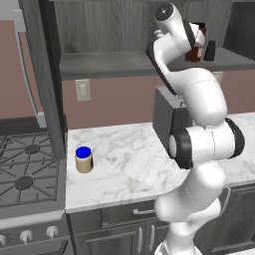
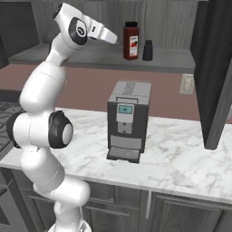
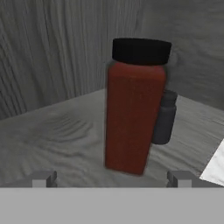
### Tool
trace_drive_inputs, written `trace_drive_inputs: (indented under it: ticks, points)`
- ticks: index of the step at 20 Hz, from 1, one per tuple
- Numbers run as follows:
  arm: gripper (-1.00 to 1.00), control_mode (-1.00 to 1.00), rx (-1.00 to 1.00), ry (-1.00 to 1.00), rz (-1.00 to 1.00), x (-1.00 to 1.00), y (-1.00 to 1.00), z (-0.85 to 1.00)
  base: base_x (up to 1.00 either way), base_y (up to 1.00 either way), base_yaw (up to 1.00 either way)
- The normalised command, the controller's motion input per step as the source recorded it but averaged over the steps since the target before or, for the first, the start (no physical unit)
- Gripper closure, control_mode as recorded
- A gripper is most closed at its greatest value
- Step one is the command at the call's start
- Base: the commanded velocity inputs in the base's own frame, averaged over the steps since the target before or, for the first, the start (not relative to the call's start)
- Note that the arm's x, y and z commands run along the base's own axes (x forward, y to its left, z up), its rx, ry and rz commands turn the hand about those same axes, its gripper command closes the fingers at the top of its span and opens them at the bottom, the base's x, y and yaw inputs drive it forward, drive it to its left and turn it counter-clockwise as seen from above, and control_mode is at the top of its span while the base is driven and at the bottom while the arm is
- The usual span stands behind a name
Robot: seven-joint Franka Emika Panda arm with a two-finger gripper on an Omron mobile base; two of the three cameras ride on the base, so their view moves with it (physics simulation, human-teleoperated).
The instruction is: Collect the paprika, mayonnaise, and shaker from the cabinet and place them next to the stove.
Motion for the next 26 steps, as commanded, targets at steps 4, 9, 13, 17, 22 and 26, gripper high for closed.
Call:
trace_drive_inputs:
  ticks: [4,9,13,17,22,26]
  points:
    - [-1.0,-1.0,0.04,0.03,0.0,0.21,-0.21,0.0,0.0,0.0,0.0]
    - [-1.0,-1.0,0.09,0.0,0.0,0.01,-0.53,0.0,0.0,0.0,0.0]
    - [-1.0,-1.0,0.09,0.0,-0.01,0.0,-0.47,0.0,0.0,0.0,0.0]
    - [-1.0,-1.0,0.03,0.0,-0.01,0.0,-0.09,0.0,0.0,0.0,0.0]
    - [-1.0,-1.0,0.0,0.0,0.0,0.0,0.0,0.0,0.0,0.0,0.0]
    - [-1.0,-1.0,0.0,-0.01,0.0,0.0,0.0,0.0,0.0,0.0,0.0]
